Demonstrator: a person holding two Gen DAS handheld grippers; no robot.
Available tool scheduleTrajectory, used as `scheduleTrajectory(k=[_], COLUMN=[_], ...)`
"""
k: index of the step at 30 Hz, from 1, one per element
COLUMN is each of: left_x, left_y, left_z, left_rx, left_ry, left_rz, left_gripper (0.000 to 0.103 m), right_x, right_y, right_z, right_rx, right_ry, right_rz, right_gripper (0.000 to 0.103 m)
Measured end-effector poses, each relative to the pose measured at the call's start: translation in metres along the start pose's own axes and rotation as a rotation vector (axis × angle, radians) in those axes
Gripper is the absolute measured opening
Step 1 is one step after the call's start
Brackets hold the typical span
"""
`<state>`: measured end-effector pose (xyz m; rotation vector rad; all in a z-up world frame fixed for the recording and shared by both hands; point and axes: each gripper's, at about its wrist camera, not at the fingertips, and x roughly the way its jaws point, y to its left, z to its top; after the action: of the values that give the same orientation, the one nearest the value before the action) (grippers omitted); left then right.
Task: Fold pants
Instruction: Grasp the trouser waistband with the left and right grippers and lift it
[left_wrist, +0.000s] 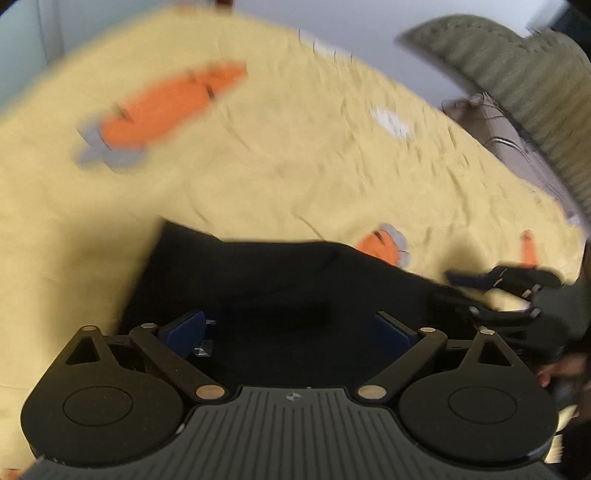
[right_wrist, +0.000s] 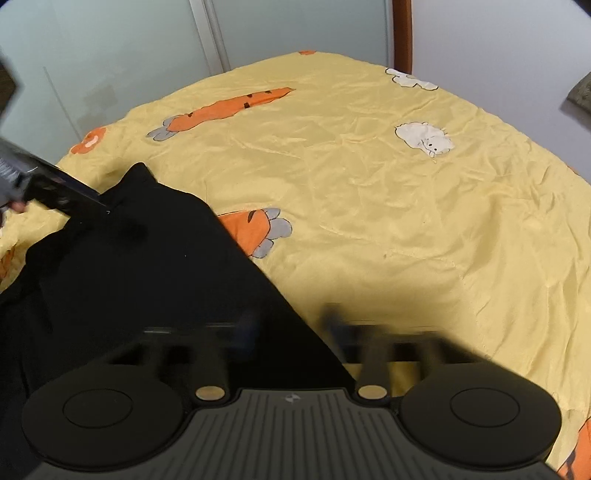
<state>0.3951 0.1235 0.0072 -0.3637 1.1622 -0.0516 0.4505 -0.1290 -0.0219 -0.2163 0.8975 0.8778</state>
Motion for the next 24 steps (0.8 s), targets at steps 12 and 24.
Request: scheduleTrajectory(k=[12,24], left_x=[0.046,0.051], left_y=[0.03,0.043], left_z=[0.045,0.048], left_rx=[-0.329,-0.402], left_ry=[0.185,0.254], left_rz=[-0.177,-0.258], left_gripper=[0.101,0.068], right_x=[-0.051,-0.052], right_y=[0.148,0.207], right_z=[-0.059,-0.104], right_rx=[-0.53,-0.76], right_ry=[-0.178,-0.255], right_rz=[-0.322,-0.567], right_gripper=[0.005,0.002])
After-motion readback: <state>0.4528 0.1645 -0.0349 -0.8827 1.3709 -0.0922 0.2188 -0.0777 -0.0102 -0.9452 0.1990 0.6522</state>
